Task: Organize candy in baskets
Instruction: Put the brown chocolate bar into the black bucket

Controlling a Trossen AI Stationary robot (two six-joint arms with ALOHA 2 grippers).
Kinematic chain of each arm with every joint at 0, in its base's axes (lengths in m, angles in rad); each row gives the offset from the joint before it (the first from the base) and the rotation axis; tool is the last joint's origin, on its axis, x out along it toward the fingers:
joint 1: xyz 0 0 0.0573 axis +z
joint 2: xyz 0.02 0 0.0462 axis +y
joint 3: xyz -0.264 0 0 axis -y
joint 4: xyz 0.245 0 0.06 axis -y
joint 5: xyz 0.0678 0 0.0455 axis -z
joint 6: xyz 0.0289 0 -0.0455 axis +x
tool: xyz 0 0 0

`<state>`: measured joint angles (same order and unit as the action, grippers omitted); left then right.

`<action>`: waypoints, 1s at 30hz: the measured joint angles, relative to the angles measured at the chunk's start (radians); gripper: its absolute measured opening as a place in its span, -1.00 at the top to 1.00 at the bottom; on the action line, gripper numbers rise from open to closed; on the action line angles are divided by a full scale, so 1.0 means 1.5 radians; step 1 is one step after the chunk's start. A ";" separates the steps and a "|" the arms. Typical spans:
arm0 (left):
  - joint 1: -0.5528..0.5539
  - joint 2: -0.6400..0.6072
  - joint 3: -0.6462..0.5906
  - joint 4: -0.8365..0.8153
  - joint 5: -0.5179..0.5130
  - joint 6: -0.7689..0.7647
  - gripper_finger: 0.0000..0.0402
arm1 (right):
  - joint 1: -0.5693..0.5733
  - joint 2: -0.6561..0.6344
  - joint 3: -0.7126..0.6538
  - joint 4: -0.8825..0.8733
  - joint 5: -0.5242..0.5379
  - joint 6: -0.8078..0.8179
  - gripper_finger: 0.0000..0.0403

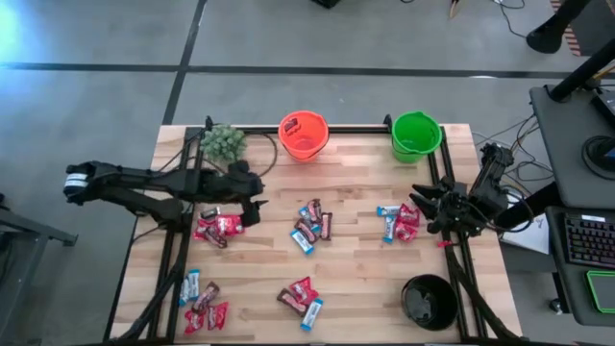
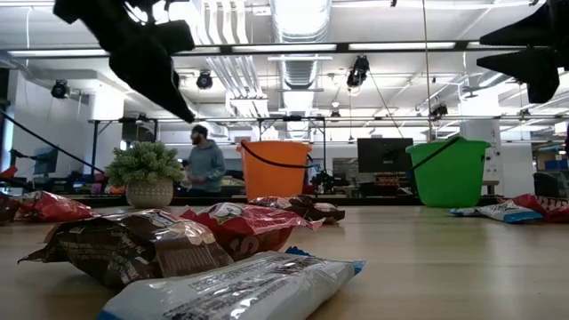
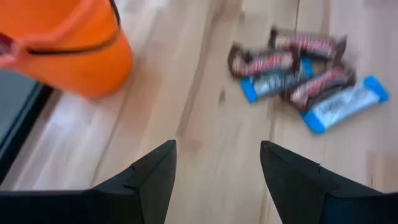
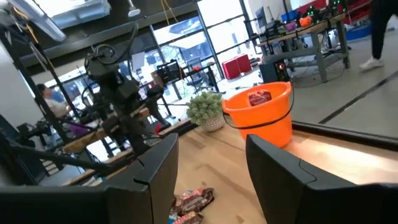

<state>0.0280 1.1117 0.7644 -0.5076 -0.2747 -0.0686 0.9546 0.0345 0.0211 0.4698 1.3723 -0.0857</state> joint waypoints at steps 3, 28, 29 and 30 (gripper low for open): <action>0.000 0.042 0.026 -0.018 0.018 0.005 -0.07 | 0.000 0.000 0.013 0.001 0.000 -0.019 0.13; 0.000 0.233 0.141 -0.019 0.216 0.169 -0.07 | 0.000 0.000 0.036 -0.010 -0.001 -0.047 0.13; 0.000 0.245 0.151 -0.020 0.224 0.177 -0.07 | 0.000 0.000 0.036 -0.010 -0.001 -0.043 0.13; 0.000 0.257 0.162 -0.021 0.233 0.187 -0.07 | 0.000 0.000 0.036 -0.011 -0.001 -0.039 0.13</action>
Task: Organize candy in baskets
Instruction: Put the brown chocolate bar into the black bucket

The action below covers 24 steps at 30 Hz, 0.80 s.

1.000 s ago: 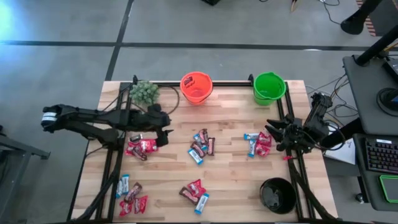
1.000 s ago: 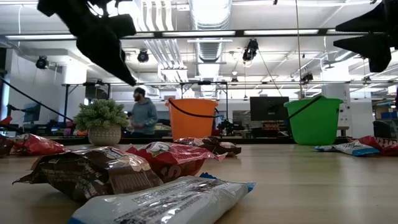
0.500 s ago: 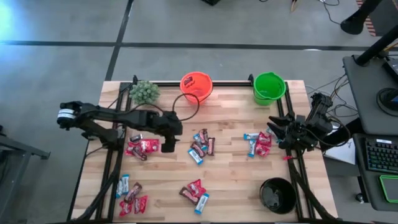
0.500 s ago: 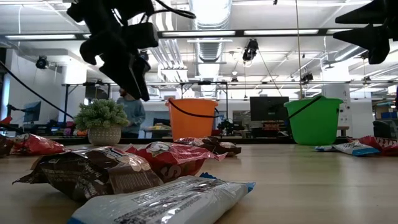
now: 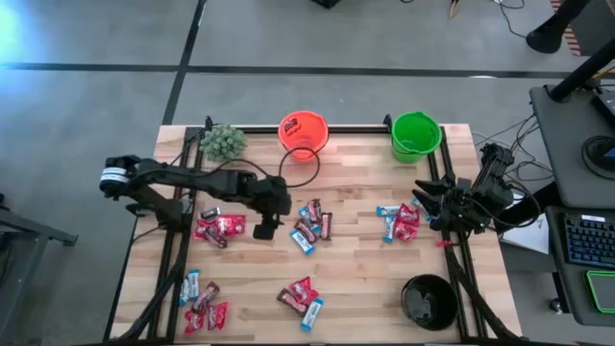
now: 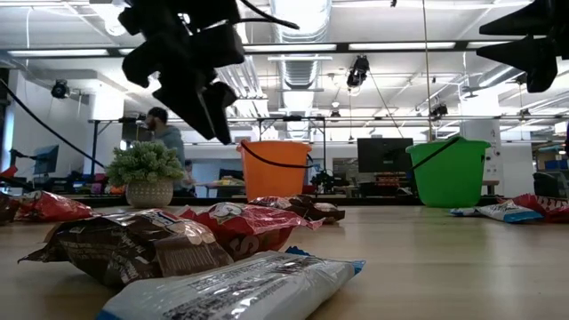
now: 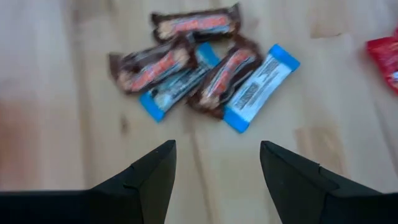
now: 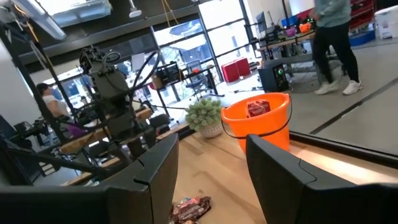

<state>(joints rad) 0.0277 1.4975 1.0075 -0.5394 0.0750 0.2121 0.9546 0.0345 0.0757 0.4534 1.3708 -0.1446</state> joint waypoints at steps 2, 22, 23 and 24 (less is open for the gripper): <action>0.000 0.024 0.022 -0.007 0.019 0.020 -0.07 | 0.000 0.000 0.000 -0.002 0.000 0.011 0.13; 0.001 0.166 0.124 -0.040 0.063 0.127 -0.07 | 0.000 0.000 -0.001 -0.032 0.000 0.045 0.13; 0.001 0.172 0.131 -0.039 0.064 0.132 -0.07 | 0.000 0.000 -0.001 -0.035 0.000 0.045 0.13; 0.001 0.180 0.139 -0.041 0.065 0.139 -0.07 | 0.000 0.000 -0.001 -0.035 0.000 0.045 0.13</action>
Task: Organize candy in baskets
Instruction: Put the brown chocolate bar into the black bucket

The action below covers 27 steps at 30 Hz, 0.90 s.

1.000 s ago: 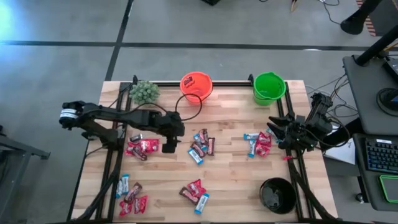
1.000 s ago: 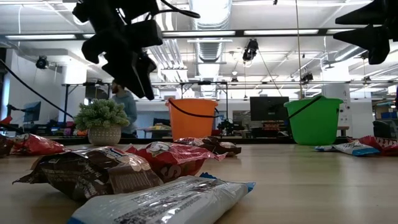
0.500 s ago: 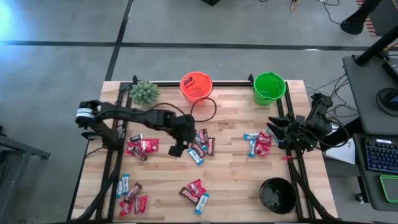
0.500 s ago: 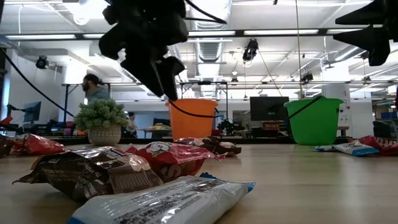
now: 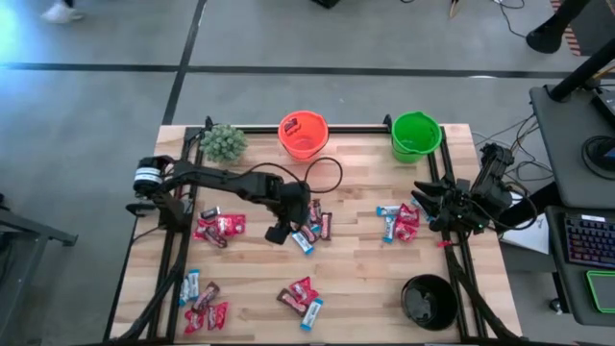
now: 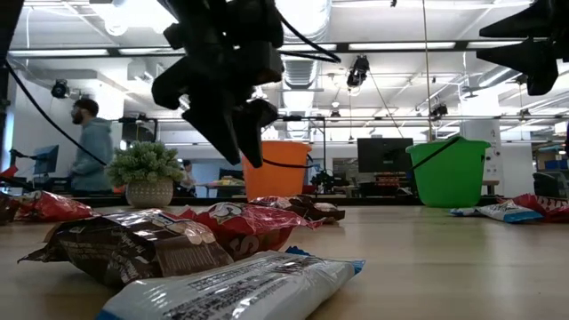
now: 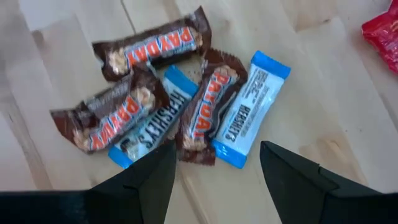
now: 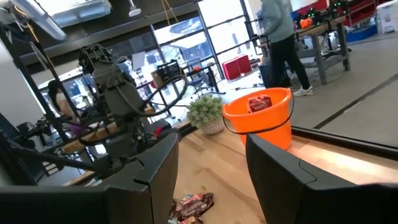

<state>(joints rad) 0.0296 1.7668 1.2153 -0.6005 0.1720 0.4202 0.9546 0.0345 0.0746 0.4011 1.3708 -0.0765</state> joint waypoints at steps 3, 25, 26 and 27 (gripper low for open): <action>0.000 0.023 0.021 -0.009 0.013 0.016 -0.07 | 0.000 0.000 0.000 0.000 0.000 0.006 0.13; 0.000 0.085 0.063 -0.019 0.020 0.061 -0.07 | 0.000 0.000 0.000 -0.005 0.000 0.026 0.13; 0.000 0.089 0.062 -0.019 0.020 0.062 -0.07 | 0.000 0.000 0.000 -0.005 0.000 0.026 0.13; 0.000 0.094 0.062 -0.019 0.020 0.062 -0.07 | 0.000 0.000 0.000 -0.005 0.000 0.026 0.13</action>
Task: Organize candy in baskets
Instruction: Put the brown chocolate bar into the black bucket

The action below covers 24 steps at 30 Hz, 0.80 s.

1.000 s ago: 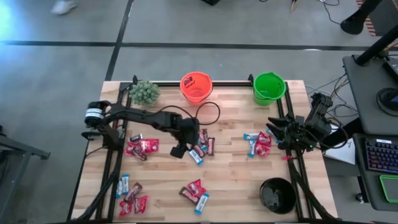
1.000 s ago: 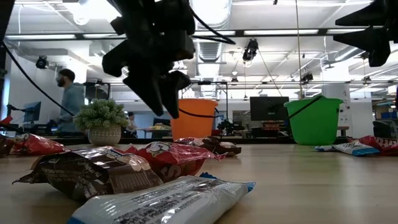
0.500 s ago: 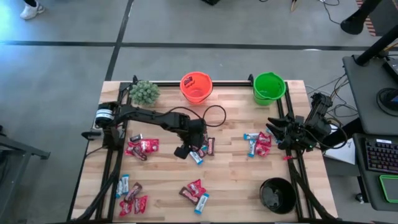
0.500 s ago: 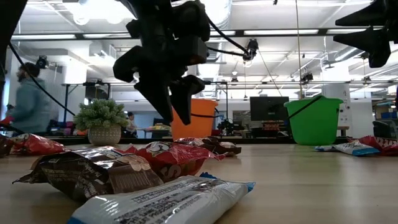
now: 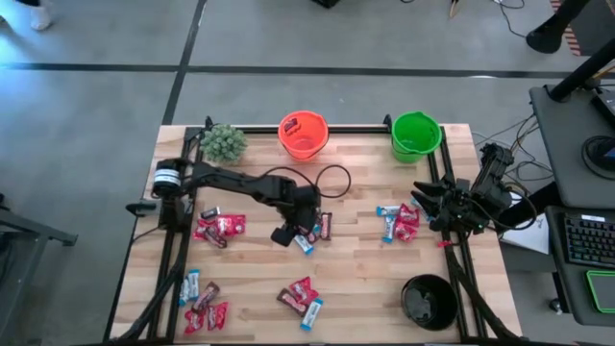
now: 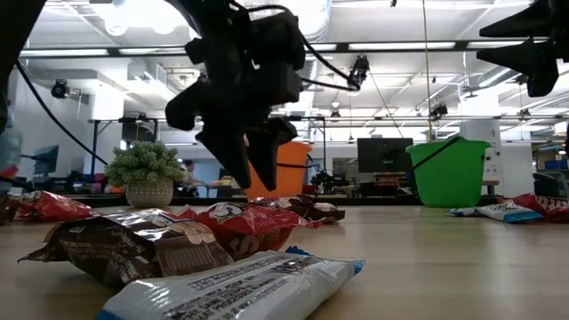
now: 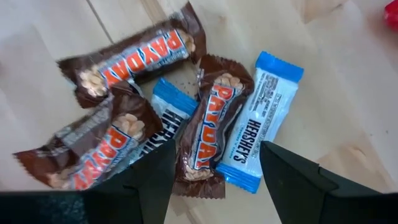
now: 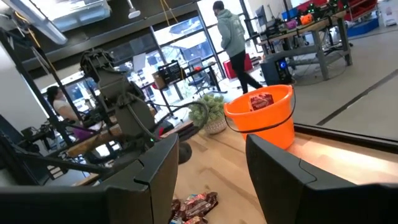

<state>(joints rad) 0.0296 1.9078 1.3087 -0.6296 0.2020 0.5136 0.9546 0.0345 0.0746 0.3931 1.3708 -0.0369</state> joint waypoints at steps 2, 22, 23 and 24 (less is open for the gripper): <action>0.000 0.004 0.000 0.001 0.000 0.001 -0.07 | 0.000 0.000 0.000 0.000 0.000 0.000 0.13; 0.001 0.023 0.004 0.017 -0.001 0.001 0.17 | 0.000 0.000 0.000 -0.001 0.000 0.002 0.13; 0.001 0.023 0.004 0.017 -0.001 0.001 0.19 | 0.000 0.000 0.000 -0.001 0.000 0.002 0.13; 0.001 0.023 0.004 0.017 -0.001 0.001 0.21 | 0.000 0.000 0.000 -0.001 0.000 0.002 0.13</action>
<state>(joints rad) 0.0307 1.9430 1.3148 -0.6044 0.2005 0.5144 0.9546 0.0344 0.0746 0.3923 1.3708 -0.0338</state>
